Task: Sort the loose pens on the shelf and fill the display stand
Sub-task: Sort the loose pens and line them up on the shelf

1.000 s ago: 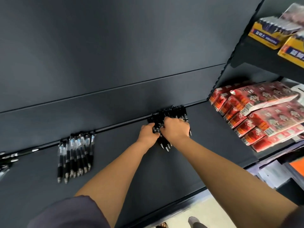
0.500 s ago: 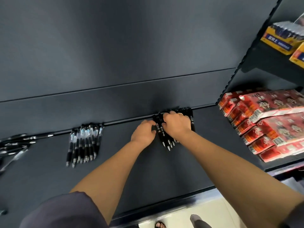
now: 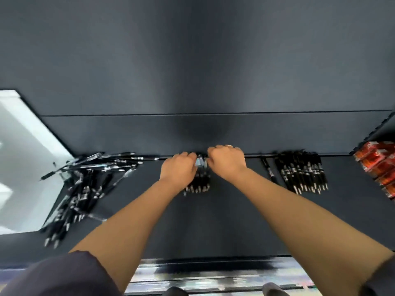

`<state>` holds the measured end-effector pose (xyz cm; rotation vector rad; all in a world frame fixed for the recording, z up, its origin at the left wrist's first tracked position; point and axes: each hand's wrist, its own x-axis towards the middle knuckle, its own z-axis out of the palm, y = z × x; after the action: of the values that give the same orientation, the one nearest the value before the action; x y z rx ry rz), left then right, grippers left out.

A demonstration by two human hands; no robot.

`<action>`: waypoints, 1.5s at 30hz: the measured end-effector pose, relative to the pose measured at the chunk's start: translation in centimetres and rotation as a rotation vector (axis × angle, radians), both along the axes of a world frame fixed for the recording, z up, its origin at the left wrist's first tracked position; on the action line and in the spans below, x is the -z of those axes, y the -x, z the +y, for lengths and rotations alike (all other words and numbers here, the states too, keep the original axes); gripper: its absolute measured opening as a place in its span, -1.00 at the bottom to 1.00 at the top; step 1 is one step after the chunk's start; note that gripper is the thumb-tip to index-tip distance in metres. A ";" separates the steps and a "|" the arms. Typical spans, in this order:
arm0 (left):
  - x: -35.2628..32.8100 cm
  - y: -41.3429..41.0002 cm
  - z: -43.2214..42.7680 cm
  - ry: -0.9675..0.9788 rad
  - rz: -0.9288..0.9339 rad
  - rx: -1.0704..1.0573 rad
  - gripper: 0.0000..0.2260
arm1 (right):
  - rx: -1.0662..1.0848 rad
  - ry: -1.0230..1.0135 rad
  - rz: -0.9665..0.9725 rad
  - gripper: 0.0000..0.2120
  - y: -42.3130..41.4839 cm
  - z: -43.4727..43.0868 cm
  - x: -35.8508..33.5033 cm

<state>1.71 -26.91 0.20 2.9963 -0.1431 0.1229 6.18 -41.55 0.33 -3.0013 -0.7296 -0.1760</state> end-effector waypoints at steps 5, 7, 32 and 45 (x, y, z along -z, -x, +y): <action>0.2 3.0 10.1 -0.052 0.019 -0.054 -0.82 | -0.082 -0.041 0.070 -0.75 2.2 10.7 -0.5; 0.5 4.2 13.8 -0.022 0.033 -0.099 -0.84 | -0.108 -0.041 0.132 -0.76 3.1 14.2 -0.4; 5.0 5.5 28.5 0.133 0.165 -0.288 -0.71 | -0.107 0.193 0.293 -0.69 1.8 28.6 4.6; 6.1 3.5 25.5 -0.141 0.250 -0.282 -0.70 | 0.033 0.019 0.273 -0.71 -0.2 24.9 3.8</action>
<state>-1.74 -1.45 -5.90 3.1197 0.3096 -0.2423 6.42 -16.66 -3.49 -2.9696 -0.6567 0.2368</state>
